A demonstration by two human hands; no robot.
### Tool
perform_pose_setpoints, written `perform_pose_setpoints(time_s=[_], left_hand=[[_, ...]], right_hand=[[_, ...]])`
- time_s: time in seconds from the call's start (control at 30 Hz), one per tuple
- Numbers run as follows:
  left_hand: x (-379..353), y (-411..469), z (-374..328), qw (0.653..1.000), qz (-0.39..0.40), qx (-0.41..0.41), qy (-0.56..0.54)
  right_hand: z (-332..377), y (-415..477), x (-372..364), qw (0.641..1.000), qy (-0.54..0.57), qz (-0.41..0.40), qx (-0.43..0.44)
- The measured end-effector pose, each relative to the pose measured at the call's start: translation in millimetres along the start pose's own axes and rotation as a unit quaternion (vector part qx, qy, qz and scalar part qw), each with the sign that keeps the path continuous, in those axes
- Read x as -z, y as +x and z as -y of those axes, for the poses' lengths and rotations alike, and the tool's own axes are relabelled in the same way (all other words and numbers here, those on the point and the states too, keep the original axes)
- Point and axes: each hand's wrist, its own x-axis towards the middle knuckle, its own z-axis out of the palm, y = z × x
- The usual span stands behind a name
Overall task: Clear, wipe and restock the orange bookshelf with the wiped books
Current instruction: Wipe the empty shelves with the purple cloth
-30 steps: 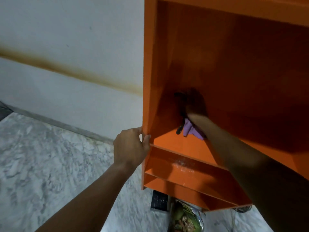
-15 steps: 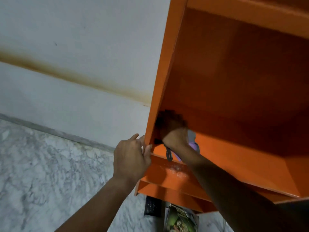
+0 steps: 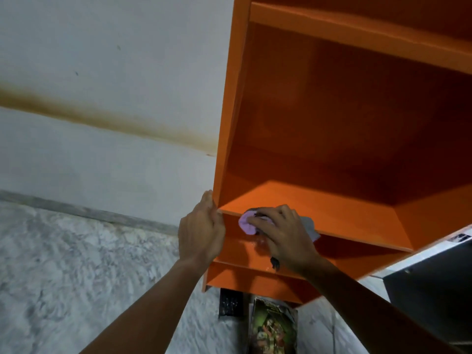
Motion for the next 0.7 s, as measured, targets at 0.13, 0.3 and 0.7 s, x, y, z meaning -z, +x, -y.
perform_pose_setpoints(time_s=[0.13,0.3,0.7], left_hand=[[-13,-16,21,0.997,-0.007,-0.020,-0.073],[-44,-26,54,0.975,-0.096,-0.058,-0.193],[-149,-13,69,0.928,-0.283,-0.241,-0.004]], right_hand=[[-9,-17,-12,0.982,-0.038,-0.095,-0.159],[53,34,-68,0.975,0.022,-0.206,-0.083],[-22,-3,-116,0.886,-0.166,-0.433,-0.031]])
